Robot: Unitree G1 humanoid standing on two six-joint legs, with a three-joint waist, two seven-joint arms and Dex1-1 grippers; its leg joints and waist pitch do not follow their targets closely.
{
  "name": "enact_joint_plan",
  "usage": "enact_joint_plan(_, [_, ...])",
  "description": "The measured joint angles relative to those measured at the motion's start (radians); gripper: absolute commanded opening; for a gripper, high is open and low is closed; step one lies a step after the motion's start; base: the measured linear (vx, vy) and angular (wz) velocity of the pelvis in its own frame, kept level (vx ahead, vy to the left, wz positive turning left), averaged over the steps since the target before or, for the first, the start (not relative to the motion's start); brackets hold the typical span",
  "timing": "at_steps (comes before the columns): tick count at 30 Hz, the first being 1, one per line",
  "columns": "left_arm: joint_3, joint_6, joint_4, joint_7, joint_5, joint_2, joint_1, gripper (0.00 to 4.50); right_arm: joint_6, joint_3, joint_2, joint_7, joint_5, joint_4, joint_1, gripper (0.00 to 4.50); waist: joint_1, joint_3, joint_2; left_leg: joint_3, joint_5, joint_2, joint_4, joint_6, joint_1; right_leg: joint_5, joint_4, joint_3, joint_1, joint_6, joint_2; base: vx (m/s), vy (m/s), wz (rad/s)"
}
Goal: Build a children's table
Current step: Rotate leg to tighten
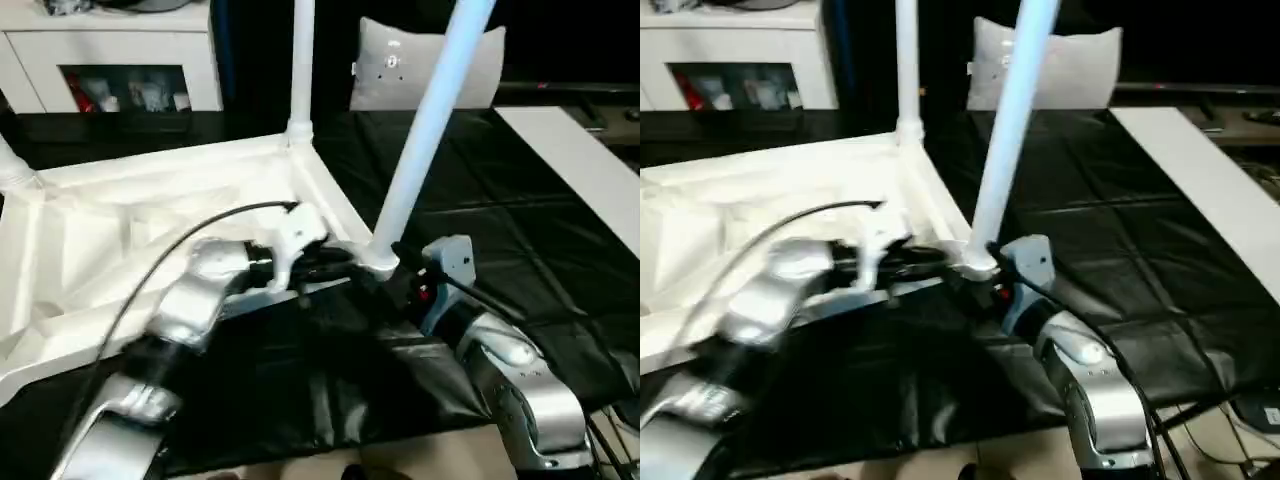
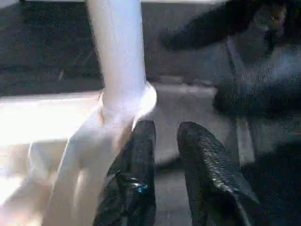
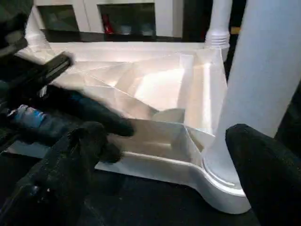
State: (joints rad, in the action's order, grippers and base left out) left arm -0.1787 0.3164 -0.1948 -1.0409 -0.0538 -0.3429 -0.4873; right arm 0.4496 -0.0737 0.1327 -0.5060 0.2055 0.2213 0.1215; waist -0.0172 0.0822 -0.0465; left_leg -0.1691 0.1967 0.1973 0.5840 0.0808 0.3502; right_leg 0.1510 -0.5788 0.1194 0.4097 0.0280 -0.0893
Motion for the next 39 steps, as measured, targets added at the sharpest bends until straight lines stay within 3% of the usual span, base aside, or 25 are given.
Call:
enact_joint_plan(2, [0.029, 0.063, 0.124, -0.007, -0.013, -0.084, 0.08, 1.47, 0.011, -0.012, -0.014, 0.009, -0.001, -0.015, 0.032, 4.5, 0.015, 0.0, 0.0, 0.0, -0.001, 0.002, 0.0, 0.001, 0.0, 0.0, 0.0, 0.0, 0.001, 0.0, 0.002, 0.0, 0.0, 0.0])
enact_joint_plan(6, [0.082, 0.214, 0.337, -0.056, -0.067, -0.213, 0.205, 1.65, 0.009, -0.035, -0.034, 0.028, -0.007, -0.09, 0.116, 4.5, 0.015, 0.0, 0.0, 0.0, -0.001, 0.003, 0.001, 0.002, 0.001, 0.0, 0.0, -0.002, 0.004, 0.001, 0.004, 0.0, 0.0, 0.0])
enact_joint_plan(11, [0.107, 0.369, 0.515, -0.113, -0.145, -0.317, 0.314, 1.65, 0.014, -0.058, -0.055, 0.03, -0.018, -0.198, 0.2, 4.5, 0.016, 0.0, -0.002, -0.001, -0.001, 0.003, 0.001, 0.002, 0.001, -0.001, -0.001, -0.019, 0.005, 0.002, 0.013, 0.0, 0.0, 0.0])
enact_joint_plan(15, [0.104, 0.497, 0.623, -0.09, -0.144, -0.365, 0.372, 1.65, 0.015, -0.052, -0.076, 0.071, -0.04, -0.315, 0.281, 4.5, 0.016, 0.0, -0.001, -0.002, -0.001, 0.003, 0.001, 0.002, 0.0, -0.001, -0.005, -0.023, 0.005, 0.002, 0.015, 0.0, 0.0, 0.0])
enact_joint_plan(20, [0.078, 0.552, 0.61, 0.042, -0.054, -0.359, 0.415, 1.65, -0.017, -0.011, -0.102, 0.189, -0.052, -0.434, 0.342, 4.5, 0.011, 0.0, -0.002, -0.001, -0.004, 0.003, 0.002, 0.006, 0.0, 0.0, -0.007, -0.024, 0.006, 0.0, 0.016, 0.0, 0.0, 0.0])
enact_joint_plan(24, [0.086, 0.537, 0.548, 0.173, 0.004, -0.335, 0.411, 1.65, -0.07, 0.059, -0.107, 0.281, -0.054, -0.506, 0.356, 4.5, 0.007, 0.0, -0.002, -0.001, -0.004, 0.003, 0.006, 0.006, 0.001, 0.0, -0.007, -0.025, 0.003, 0.0, 0.016, 0.0, 0.0, 0.0])
enact_joint_plan(29, [0.077, 0.509, 0.53, 0.213, 0.009, -0.305, 0.401, 1.65, -0.109, 0.102, -0.073, 0.311, -0.055, -0.553, 0.366, 4.5, 0.001, 0.0, -0.003, -0.001, -0.004, 0.003, 0.008, 0.006, 0.001, 0.0, -0.007, -0.025, 0.0, 0.0, 0.015, 0.0, 0.0, 0.0])
enact_joint_plan(33, [0.059, 0.465, 0.492, 0.253, 0.013, -0.266, 0.371, 1.65, -0.154, 0.124, -0.004, 0.315, -0.056, -0.631, 0.391, 4.5, -0.017, 0.0, -0.002, -0.001, -0.004, 0.003, 0.008, 0.006, 0.002, 0.0, -0.009, -0.025, 0.0, 0.0, 0.016, 0.0, 0.0, 0.0])
enact_joint_plan(39, [0.043, 0.413, 0.438, 0.314, 0.03, -0.214, 0.338, 1.65, -0.198, 0.187, 0.072, 0.328, -0.06, -0.718, 0.416, 4.5, -0.021, 0.0, -0.002, -0.002, -0.004, 0.003, 0.011, 0.005, 0.005, 0.003, -0.016, -0.025, 0.002, -0.005, 0.014, 0.0, 0.0, 0.0])
